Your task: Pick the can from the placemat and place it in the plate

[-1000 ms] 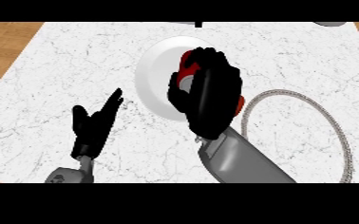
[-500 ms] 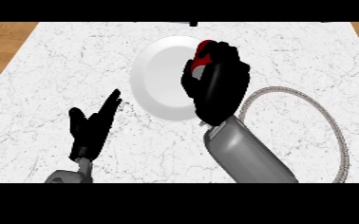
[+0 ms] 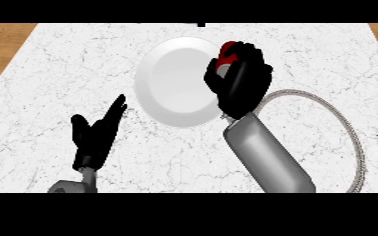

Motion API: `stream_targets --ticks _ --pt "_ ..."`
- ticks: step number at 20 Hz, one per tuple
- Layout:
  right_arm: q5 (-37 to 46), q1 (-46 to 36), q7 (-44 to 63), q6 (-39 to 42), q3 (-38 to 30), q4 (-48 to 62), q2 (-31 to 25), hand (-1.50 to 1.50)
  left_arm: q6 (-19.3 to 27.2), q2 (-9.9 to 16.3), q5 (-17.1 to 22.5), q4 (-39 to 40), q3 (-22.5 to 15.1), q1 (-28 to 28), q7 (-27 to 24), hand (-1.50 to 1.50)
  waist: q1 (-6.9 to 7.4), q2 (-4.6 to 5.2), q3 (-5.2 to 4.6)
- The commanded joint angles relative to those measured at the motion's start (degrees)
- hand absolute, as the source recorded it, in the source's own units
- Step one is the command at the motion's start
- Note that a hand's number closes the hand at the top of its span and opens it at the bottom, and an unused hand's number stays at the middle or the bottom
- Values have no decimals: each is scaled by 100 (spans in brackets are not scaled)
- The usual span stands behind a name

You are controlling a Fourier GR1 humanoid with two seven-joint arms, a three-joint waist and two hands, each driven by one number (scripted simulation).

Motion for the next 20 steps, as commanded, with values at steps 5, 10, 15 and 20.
stream_targets --ticks 5,10,15,20 --pt "-1848 10 899 -483 -415 1214 70 -150 -27 -93 -44 157 -118 19 75 0 90 75 -30" --pt "-2939 -376 -18 -1641 -239 1881 71 -150 10 -78 -11 -38 -88 23 308 0 76 38 -26" --pt "-3227 -412 -853 -3096 -239 1981 71 -150 19 -69 -12 -16 -15 185 165 0 1 16 -26" --pt "-3346 -392 -722 -4199 -76 2059 72 -150 -69 25 40 -40 66 124 269 0 -88 -14 -32"
